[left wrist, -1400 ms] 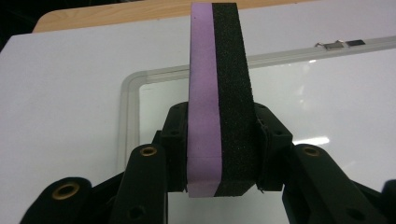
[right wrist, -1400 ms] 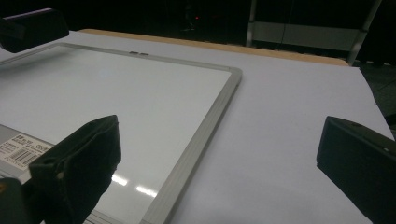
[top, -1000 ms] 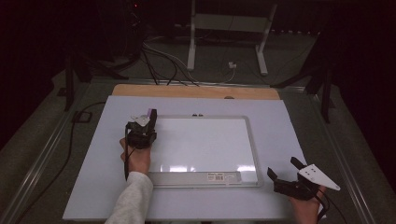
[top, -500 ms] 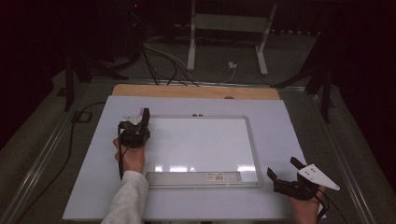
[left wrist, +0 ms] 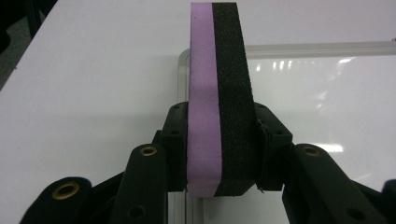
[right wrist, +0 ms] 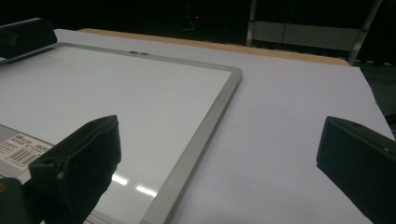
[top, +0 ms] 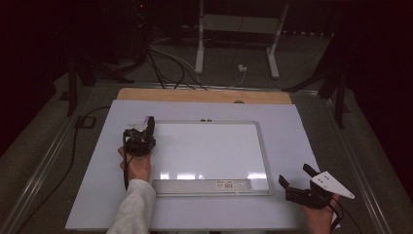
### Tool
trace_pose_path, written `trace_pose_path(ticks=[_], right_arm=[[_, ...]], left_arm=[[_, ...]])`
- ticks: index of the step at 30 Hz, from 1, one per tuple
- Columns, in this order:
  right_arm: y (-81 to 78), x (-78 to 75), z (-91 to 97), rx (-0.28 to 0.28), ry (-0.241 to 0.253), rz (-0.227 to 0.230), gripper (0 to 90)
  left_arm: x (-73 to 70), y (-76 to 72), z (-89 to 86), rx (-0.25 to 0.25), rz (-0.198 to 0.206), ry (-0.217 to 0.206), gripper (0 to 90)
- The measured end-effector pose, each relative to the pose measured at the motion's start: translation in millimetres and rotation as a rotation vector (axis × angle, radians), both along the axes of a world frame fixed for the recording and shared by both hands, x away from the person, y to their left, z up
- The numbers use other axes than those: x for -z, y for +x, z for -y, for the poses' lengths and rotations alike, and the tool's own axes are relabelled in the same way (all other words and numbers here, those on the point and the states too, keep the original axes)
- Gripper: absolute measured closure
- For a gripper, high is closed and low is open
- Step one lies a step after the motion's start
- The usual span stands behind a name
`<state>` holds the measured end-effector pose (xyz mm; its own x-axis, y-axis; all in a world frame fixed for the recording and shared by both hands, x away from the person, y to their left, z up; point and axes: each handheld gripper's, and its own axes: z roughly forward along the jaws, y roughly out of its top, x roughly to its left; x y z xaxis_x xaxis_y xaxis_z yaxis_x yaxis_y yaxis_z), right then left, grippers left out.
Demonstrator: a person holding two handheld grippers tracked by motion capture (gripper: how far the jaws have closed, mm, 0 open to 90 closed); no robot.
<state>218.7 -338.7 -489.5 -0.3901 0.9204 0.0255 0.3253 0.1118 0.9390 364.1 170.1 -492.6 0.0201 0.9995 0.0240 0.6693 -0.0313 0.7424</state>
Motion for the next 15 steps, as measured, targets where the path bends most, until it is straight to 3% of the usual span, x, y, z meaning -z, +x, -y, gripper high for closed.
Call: trace_pose_path(ticks=[15], right_arm=[[-0.3,-0.3,-0.3,0.0,0.0,0.001,0.0]], left_arm=[[8.0,4.2,3.3,-0.005,-0.02,0.001,64.1]])
